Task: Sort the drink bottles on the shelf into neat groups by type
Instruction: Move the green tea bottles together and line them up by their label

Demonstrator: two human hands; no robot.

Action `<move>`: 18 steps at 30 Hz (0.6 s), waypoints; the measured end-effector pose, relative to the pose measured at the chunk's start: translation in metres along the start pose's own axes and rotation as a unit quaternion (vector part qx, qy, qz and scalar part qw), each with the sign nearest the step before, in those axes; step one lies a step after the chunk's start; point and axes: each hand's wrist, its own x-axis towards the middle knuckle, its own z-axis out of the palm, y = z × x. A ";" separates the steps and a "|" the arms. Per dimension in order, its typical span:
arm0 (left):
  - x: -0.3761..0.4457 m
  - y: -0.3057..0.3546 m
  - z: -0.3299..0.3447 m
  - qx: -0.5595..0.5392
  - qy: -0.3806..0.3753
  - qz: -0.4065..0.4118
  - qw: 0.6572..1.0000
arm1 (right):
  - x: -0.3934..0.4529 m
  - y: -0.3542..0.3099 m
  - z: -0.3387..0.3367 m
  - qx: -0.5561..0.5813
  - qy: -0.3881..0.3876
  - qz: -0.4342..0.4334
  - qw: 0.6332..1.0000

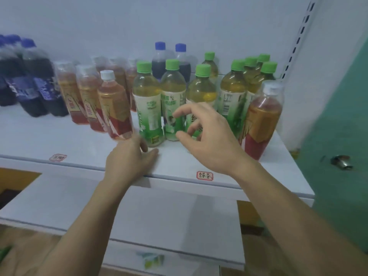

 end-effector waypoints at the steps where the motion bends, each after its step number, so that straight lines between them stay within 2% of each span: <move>1: -0.007 0.008 -0.001 -0.027 0.002 0.005 1.000 | -0.003 0.003 -0.006 -0.005 -0.011 -0.005 1.000; 4: -0.026 0.038 0.004 -0.121 0.001 0.048 0.992 | -0.007 0.011 -0.029 -0.010 -0.018 -0.019 1.000; 8: -0.029 0.073 0.014 -0.157 -0.009 0.086 0.984 | -0.004 0.021 -0.055 -0.008 0.025 -0.037 0.999; 10: -0.028 0.087 0.018 -0.173 0.004 0.124 0.977 | -0.005 0.026 -0.067 0.002 0.078 -0.064 0.995; 13: -0.030 0.111 0.020 -0.232 -0.022 0.183 0.955 | -0.005 0.035 -0.089 -0.025 0.184 -0.090 0.978; 16: -0.028 0.135 0.027 -0.265 -0.055 0.218 0.938 | 0.002 0.050 -0.107 -0.095 0.331 -0.069 0.936; 18: -0.026 0.147 0.034 -0.271 -0.065 0.223 0.934 | 0.009 0.063 -0.115 -0.137 0.364 -0.024 0.921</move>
